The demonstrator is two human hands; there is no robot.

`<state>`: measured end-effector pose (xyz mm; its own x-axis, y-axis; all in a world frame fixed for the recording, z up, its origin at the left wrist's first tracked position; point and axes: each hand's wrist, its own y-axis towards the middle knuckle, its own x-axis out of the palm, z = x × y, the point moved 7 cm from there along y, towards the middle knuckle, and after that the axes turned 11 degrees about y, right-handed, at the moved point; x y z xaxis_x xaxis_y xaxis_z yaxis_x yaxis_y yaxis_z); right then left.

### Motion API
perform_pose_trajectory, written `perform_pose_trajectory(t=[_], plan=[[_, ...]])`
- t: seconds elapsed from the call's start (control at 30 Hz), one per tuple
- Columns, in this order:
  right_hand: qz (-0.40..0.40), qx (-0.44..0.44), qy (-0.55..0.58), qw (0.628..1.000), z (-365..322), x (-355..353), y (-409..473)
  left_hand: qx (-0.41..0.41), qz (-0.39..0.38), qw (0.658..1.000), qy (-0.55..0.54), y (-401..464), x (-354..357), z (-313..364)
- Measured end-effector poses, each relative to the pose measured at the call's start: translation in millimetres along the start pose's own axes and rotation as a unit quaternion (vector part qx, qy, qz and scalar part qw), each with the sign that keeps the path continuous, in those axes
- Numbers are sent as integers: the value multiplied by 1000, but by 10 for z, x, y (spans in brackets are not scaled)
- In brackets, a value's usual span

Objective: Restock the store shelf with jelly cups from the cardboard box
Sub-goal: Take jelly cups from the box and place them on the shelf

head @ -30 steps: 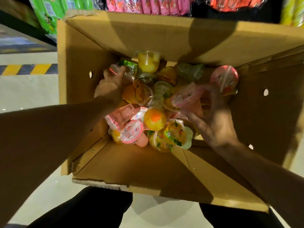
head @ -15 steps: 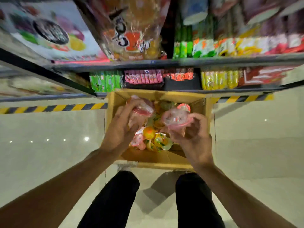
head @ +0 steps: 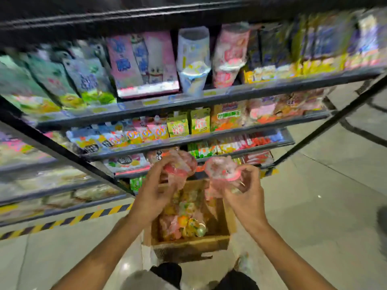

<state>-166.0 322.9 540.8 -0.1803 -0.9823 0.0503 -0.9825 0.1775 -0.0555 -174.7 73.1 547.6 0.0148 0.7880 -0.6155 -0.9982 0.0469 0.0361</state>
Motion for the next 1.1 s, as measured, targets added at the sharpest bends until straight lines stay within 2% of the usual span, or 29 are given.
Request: perform_pose_trajectory(t=[0.1, 0.23, 0.37, 0.57, 0.8, 0.93, 1.1], plan=[[-34, -32, 15, 999, -381, -241, 61, 36, 37, 999, -7, 3, -33, 574], [-78, -57, 14, 995, -824, -669, 223, 23, 65, 996, -57, -35, 120, 1305], [-115, -90, 11, 989, -1280, -1118, 422, 59, 100, 990, -75, 1, 282, 2011], [-136, -143, 6, 980, -1974, -1548, 809, 105, 133, 984, -64, 252, 332, 2826], [-85, -206, 12, 975, -2563, -1860, 1272, 177, 134, 970, -96, 980, 303, 3415], [-15, -218, 33, 975, -2729, -2155, 1533, 208, 121, 964, -117, 1424, 401, 3739], [32, -232, 28, 972, -2961, -2501, 1982, 248, 102, 959, -91, 1986, 633, 4123]])
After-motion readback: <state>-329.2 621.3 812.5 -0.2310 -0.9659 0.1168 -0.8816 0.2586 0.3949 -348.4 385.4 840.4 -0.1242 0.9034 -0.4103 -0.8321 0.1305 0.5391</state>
